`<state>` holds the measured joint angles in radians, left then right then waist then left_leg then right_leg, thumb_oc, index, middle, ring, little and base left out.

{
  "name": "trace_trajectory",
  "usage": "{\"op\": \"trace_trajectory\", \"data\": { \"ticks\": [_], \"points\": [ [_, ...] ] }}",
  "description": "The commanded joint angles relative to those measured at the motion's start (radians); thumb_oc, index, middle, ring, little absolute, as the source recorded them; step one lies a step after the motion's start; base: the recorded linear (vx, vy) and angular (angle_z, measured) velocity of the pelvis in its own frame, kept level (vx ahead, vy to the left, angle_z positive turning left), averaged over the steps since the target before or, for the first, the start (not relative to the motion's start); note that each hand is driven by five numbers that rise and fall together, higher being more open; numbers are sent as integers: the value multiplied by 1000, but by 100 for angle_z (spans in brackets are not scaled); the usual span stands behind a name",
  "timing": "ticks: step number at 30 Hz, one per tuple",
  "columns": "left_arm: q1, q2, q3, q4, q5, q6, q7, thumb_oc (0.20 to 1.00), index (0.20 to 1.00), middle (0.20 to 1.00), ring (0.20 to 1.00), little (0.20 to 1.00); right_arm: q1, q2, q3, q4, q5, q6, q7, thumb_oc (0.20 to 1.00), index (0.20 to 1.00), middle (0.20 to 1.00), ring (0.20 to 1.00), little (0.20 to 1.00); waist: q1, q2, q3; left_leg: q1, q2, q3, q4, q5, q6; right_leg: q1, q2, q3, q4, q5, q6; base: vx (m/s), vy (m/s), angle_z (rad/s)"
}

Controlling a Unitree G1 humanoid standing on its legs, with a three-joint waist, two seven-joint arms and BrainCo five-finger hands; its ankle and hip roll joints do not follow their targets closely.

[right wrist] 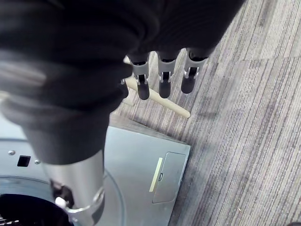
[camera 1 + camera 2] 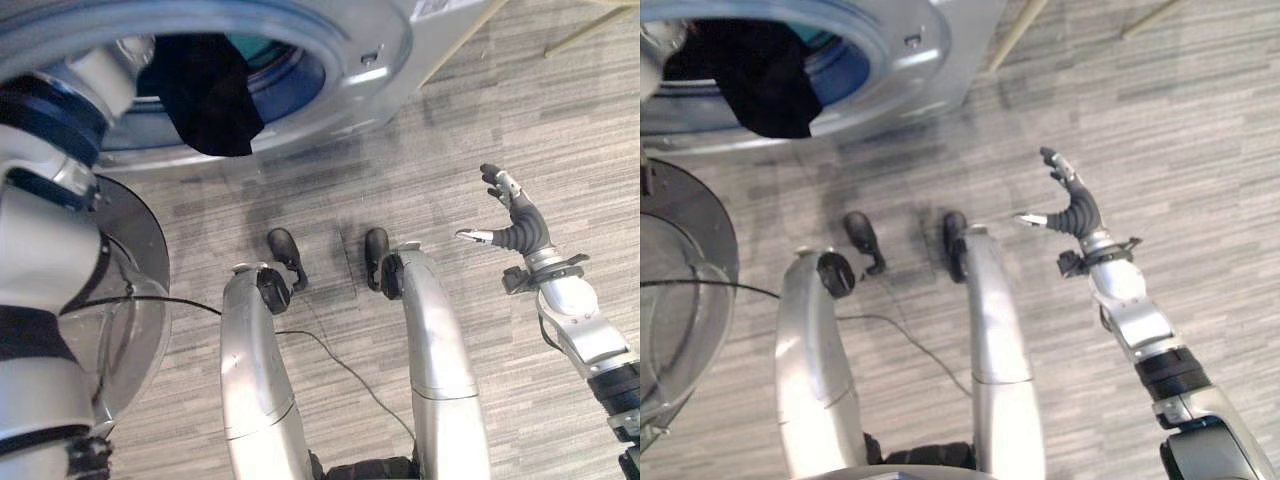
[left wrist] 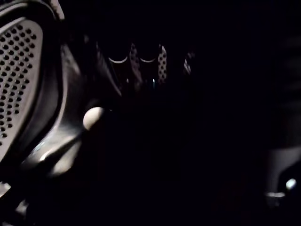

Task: Grab the laundry basket,head to the washer,open it,put in the laundry and shut it.

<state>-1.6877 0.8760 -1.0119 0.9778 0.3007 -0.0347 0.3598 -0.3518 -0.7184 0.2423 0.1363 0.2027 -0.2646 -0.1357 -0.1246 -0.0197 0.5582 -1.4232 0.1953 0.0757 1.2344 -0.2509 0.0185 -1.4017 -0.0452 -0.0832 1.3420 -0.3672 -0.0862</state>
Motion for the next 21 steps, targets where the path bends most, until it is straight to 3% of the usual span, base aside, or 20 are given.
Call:
{"op": "trace_trajectory", "data": {
  "ticks": [1, 15, 21],
  "points": [
    [25, -20, 65, 27, 70, -3, -50, 1000, 1000, 1000, 1000, 1000, 80, 43, 5, -24, -18, -25, 7, 1000, 1000, 1000, 1000, 1000, -31, 49, -215, -52, -1, -82, 147, -162, 28, -39, 22, 22, -83, 8, 77, -5, -15, 3],
    [293, 36, 176, -120, 153, -4, -50, 1000, 1000, 1000, 1000, 1000, 82, 73, -5, 14, -22, -38, -7, 1000, 1000, 1000, 1000, 1000, -12, 46, -207, -48, -11, -76, 157, -180, 26, -40, 10, 30, -62, -3, 74, -2, -4, 1],
    [359, -29, 200, -27, 180, 24, -74, 1000, 1000, 1000, 1000, 1000, 39, 79, -6, 17, -25, -35, -25, 1000, 1000, 1000, 1000, 1000, -15, 38, -187, -78, -5, -76, 165, -182, 31, -73, 8, 35, -54, 4, 77, 3, 12, 0]
  ]
}}
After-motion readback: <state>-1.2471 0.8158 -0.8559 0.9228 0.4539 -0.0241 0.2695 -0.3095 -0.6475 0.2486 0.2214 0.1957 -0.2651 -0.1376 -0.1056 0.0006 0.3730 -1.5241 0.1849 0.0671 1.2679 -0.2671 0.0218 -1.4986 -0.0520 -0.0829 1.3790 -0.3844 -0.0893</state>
